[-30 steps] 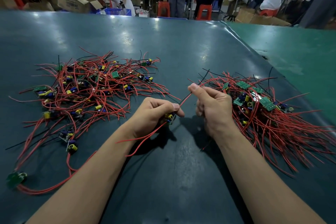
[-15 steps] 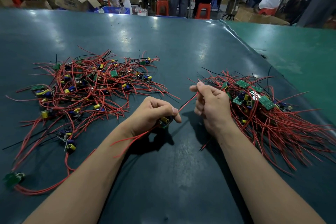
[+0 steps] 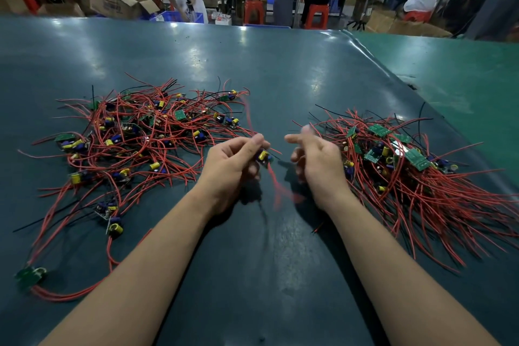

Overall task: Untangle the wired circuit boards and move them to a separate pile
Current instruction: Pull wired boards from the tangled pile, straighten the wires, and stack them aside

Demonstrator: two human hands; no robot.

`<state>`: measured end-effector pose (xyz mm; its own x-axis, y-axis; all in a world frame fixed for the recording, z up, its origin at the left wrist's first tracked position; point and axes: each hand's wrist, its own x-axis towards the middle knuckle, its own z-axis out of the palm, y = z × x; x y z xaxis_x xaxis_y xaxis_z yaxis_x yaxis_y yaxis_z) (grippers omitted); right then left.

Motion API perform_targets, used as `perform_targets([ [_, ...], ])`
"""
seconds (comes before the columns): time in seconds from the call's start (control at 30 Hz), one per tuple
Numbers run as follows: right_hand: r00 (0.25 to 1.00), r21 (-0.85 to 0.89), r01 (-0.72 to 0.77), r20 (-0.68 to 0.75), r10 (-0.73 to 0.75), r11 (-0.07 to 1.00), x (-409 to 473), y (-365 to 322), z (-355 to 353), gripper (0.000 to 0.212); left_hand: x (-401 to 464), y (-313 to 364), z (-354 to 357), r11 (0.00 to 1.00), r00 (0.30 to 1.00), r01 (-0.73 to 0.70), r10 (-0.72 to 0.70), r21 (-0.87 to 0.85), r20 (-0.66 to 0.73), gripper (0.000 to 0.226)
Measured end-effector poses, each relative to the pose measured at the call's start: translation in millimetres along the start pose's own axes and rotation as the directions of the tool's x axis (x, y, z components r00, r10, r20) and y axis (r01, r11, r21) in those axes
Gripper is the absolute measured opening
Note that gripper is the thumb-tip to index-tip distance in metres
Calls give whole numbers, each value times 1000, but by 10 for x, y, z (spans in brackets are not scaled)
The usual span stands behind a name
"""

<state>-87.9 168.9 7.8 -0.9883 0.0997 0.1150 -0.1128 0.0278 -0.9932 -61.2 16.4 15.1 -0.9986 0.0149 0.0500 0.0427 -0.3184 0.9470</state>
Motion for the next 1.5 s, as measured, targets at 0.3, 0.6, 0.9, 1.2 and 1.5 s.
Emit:
perform_targets([
  [0.3,978,124,97,173,-118,988,-219,-69,45,7,28,0,0,988,999,25,-21,-151,31,17],
  [0.6,985,283,-145,133,111,948,-179,-80,20,16,12,-77,-15,996,996,-41,47,-74,73,29],
  [0.9,1000,210,-16,22,11,978,-177,-100,-12,22,49,-48,14,994,1000,-13,15,-107,11,21],
  [1.2,966,423,50,-250,63,905,-41,-145,-166,35,70,-26,6,992,1000,-6,10,-128,29,17],
  [1.5,950,475,87,-305,71,875,-26,-166,-158,42,50,-15,-11,993,999,-5,11,-117,49,19],
])
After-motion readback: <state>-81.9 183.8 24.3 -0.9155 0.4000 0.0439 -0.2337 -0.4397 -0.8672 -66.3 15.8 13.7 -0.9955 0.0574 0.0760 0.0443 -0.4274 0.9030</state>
